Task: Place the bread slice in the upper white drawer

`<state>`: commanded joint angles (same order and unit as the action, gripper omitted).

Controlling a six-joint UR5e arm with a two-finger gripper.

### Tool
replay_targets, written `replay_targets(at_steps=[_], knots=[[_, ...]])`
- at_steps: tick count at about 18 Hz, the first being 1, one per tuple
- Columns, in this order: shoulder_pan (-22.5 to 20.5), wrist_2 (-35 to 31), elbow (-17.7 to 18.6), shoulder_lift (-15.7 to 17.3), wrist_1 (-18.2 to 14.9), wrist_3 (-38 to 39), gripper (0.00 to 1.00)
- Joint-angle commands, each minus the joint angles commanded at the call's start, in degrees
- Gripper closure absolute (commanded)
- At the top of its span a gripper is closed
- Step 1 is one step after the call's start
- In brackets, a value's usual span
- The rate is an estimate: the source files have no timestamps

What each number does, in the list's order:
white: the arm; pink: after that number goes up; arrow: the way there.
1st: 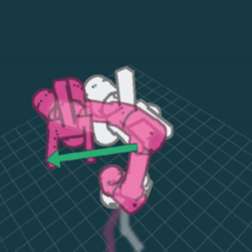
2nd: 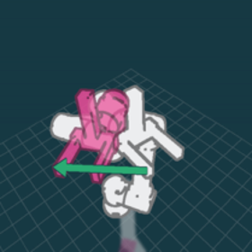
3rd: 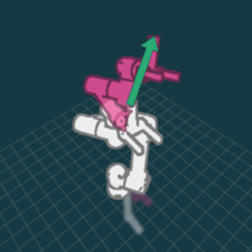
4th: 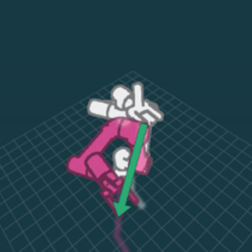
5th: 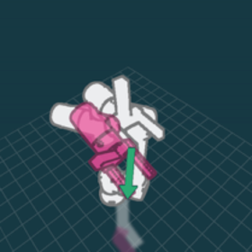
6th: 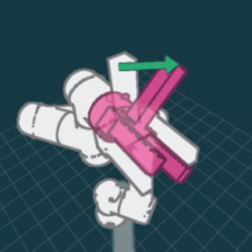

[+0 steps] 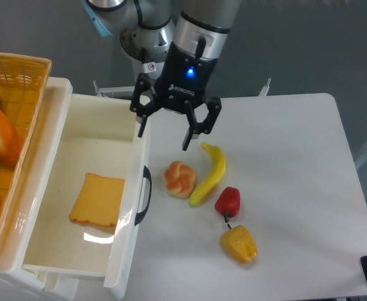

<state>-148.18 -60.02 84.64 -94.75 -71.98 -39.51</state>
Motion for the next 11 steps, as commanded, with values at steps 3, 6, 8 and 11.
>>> replay_targets(at_steps=[3, 6, 8, 11], knots=[[-0.3, -3.0, 0.1, -0.1, 0.1, -7.9, 0.00], [-0.1, -7.4, 0.1, -1.0, 0.1, -12.4, 0.00], [0.1, -9.9, 0.2, -2.1, 0.1, -17.8, 0.00], [0.8, -14.9, 0.4, -3.8, 0.1, -24.1, 0.00]])
